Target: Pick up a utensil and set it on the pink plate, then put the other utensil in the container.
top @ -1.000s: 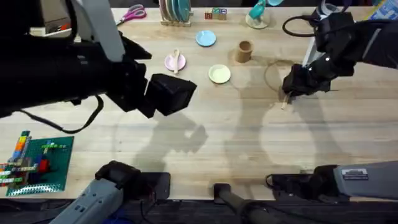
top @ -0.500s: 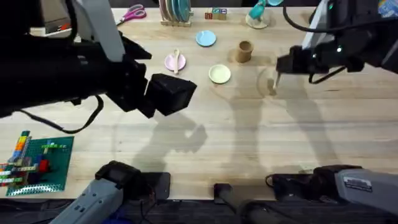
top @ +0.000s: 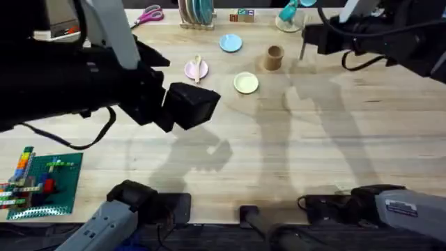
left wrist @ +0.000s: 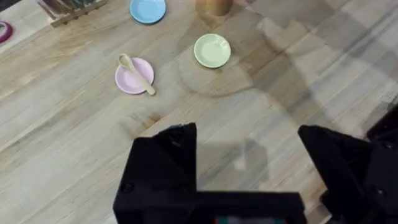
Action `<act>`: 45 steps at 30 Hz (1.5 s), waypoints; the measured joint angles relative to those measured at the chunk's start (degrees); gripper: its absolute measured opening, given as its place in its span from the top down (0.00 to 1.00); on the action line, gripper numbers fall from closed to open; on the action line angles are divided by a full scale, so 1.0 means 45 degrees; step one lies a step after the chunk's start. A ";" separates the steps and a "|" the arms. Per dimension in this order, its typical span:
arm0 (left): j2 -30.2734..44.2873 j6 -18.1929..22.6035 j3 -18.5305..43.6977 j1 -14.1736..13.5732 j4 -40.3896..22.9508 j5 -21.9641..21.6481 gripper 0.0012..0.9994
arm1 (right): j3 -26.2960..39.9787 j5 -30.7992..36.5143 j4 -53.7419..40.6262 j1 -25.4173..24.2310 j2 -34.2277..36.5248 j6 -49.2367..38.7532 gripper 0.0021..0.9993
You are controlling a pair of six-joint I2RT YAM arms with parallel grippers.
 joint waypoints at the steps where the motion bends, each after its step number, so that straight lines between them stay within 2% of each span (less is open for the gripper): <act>1: 0.0000 0.0000 0.0000 0.0000 0.0000 -0.0004 0.00 | 0.0000 -0.0260 0.0285 0.0000 0.0056 -0.0190 0.97; 8: 0.0000 0.0000 0.0000 0.0000 0.0000 -0.0001 0.00 | 0.0010 -0.1958 0.2517 0.0042 0.1348 -0.1449 0.97; 16: 0.0000 0.0000 0.0000 0.0000 0.0000 -0.0004 0.01 | 0.0015 -0.2429 0.5896 0.0417 0.3072 -0.2481 0.97; 20: 0.0000 0.0000 0.0000 0.0000 0.0000 0.0001 0.00 | 0.0015 -0.2508 0.6831 0.0452 0.3823 -0.2666 0.97; 27: 0.0000 0.0000 0.0000 0.0000 0.0000 -0.0004 0.00 | 0.0015 -0.2512 0.7047 0.0452 0.4593 -0.2797 0.97; 45: 0.0000 0.0000 0.0000 0.0000 -0.0001 0.0001 0.00 | 0.0006 -0.2512 0.6806 0.0398 0.4964 -0.3061 0.97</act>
